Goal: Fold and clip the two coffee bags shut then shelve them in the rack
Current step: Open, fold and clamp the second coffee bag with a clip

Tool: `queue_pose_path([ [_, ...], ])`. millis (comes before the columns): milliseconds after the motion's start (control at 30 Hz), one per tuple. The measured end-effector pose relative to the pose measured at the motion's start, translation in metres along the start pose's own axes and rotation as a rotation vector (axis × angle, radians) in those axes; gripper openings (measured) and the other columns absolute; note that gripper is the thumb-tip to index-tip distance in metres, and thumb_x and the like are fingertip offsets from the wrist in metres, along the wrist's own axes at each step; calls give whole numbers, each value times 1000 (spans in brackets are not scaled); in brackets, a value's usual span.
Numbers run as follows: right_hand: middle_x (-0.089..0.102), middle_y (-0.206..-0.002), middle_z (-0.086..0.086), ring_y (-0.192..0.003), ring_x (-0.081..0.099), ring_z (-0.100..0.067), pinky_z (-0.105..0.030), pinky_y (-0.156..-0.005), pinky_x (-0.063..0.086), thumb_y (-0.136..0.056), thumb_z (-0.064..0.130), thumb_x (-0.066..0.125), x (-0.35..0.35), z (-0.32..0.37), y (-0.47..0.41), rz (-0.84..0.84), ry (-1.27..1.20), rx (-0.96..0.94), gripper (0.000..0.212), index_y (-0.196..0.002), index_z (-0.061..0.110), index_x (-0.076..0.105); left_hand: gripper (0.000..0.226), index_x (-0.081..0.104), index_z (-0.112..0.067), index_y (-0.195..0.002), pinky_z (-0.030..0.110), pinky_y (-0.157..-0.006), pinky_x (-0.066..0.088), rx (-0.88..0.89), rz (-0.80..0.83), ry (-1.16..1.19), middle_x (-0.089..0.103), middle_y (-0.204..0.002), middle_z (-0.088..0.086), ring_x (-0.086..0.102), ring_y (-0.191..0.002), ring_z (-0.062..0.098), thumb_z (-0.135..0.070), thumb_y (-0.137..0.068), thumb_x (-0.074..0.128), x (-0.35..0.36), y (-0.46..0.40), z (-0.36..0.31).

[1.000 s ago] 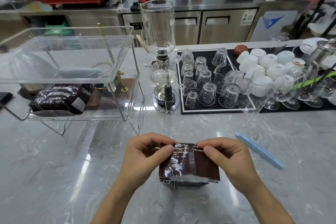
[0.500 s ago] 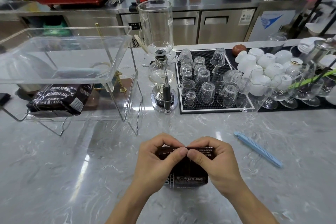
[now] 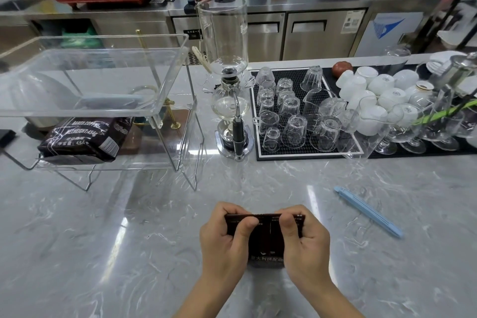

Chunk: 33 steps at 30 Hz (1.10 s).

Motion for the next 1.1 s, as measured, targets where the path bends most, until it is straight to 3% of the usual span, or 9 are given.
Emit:
queue_pose_path([
  [100,68,-68,17,-55,60,7,-1,-50,42,-83,70,44,0,-5,3,-35,52,-77,43,-71,32,59,13,55,-54,-82,0,-54,40,49,-6,-34,65,-72,-32,60,-59,-11,-65,-78,60,0,3,1],
  [267,68,-82,18,-66,65,5,-2,-56,45,-89,65,42,-3,-17,9,-48,114,-173,27,-87,44,59,35,49,-31,-92,6,-60,44,135,4,-29,60,-86,-36,59,-68,-8,-66,-87,50,2,7,10],
  [500,66,-83,12,-71,66,-2,-15,-59,51,-95,55,38,-5,-28,13,-35,155,-286,36,-86,26,57,29,48,-28,-93,23,-51,45,210,-8,11,56,-75,-8,57,-62,10,-54,-98,36,-3,17,29],
  [667,68,-73,6,-68,67,-8,-15,-59,49,-97,52,38,-6,-30,16,-22,86,-258,44,-78,19,61,41,51,-22,-81,31,-46,44,178,-11,-25,56,-71,-5,58,-57,18,-52,-100,33,-4,21,30],
  [833,67,-65,1,-61,62,-2,-8,-55,41,-100,50,28,-6,-31,16,11,165,-202,69,-68,4,69,45,51,-22,-76,20,-46,41,128,-10,-95,56,-70,-5,54,-54,6,-51,-102,27,-3,22,29],
  [967,66,-61,-1,-58,60,-2,-7,-52,40,-102,46,28,-6,-30,14,-14,215,-220,70,-68,2,70,47,52,-25,-72,10,-47,36,71,-29,-134,59,-69,-5,52,-53,-2,-53,-101,28,-1,21,26],
  [1100,56,-47,0,-46,52,-7,-14,-40,36,-101,47,30,-4,-30,10,-57,260,-227,71,-60,0,64,48,48,-24,-69,4,-48,30,41,-45,-184,52,-63,-22,45,-51,-12,-55,-100,28,1,16,23],
])
Point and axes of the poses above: each hand's wrist, its own y-axis away from the middle knuckle, its own x-axis out of the palm, z = x × y, the point moved 2 cm from there along -y, towards the middle knuckle
